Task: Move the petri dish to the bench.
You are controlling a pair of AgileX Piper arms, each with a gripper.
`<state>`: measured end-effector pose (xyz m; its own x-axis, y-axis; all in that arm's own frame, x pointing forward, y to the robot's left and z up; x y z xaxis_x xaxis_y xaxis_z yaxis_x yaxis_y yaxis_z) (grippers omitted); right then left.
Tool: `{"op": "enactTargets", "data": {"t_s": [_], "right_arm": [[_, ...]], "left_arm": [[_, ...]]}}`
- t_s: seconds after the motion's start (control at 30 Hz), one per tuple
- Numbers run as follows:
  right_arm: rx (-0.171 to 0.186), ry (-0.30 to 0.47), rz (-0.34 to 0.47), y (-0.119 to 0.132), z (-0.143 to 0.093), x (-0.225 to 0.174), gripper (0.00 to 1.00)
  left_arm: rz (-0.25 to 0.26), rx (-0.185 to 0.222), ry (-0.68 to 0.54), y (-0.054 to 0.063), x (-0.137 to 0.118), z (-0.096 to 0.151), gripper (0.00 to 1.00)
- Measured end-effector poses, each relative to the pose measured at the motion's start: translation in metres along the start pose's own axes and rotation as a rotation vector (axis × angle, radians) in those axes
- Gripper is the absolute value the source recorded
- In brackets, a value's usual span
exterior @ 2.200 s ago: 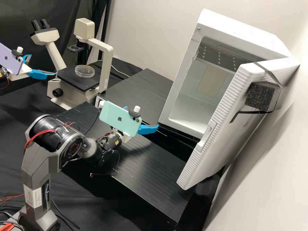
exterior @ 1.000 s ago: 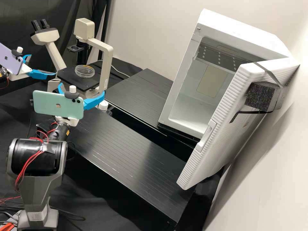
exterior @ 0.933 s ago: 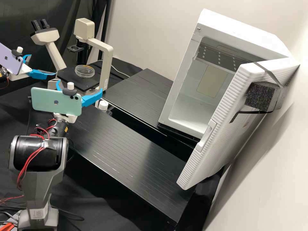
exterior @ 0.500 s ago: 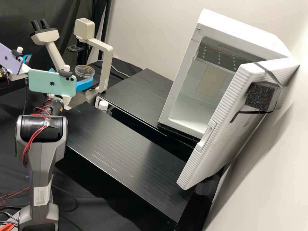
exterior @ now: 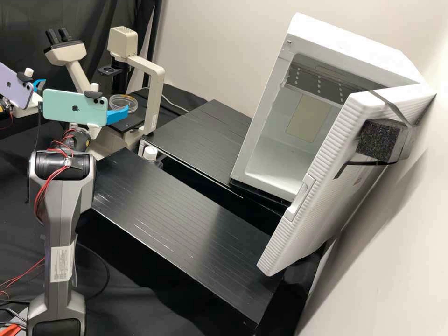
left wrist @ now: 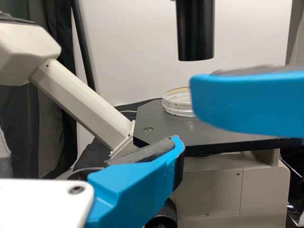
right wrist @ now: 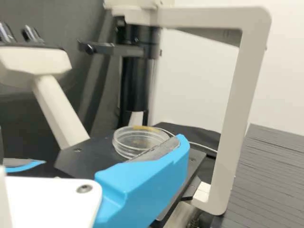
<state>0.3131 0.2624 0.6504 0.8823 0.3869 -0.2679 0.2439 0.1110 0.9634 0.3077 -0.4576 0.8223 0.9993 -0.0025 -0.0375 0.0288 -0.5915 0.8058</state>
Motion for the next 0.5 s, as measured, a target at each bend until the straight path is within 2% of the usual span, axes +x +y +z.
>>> {"op": "enactTargets", "data": {"t_s": [0.23, 0.4, 0.5], "right_arm": [[-0.004, -0.061, 0.04, 0.0, 0.007, 0.023, 1.0], [0.026, -0.083, 0.042, 0.002, 0.007, 0.037, 1.0], [0.025, -0.081, 0.035, 0.0, 0.006, 0.044, 1.0]], "left_arm": [[0.0, 0.0, 0.0, 0.0, 0.0, 0.0, 1.0], [0.0, 0.0, 0.0, 0.0, 0.0, 0.0, 1.0], [0.0, 0.0, 0.0, 0.0, 0.0, 0.0, 1.0]]}}
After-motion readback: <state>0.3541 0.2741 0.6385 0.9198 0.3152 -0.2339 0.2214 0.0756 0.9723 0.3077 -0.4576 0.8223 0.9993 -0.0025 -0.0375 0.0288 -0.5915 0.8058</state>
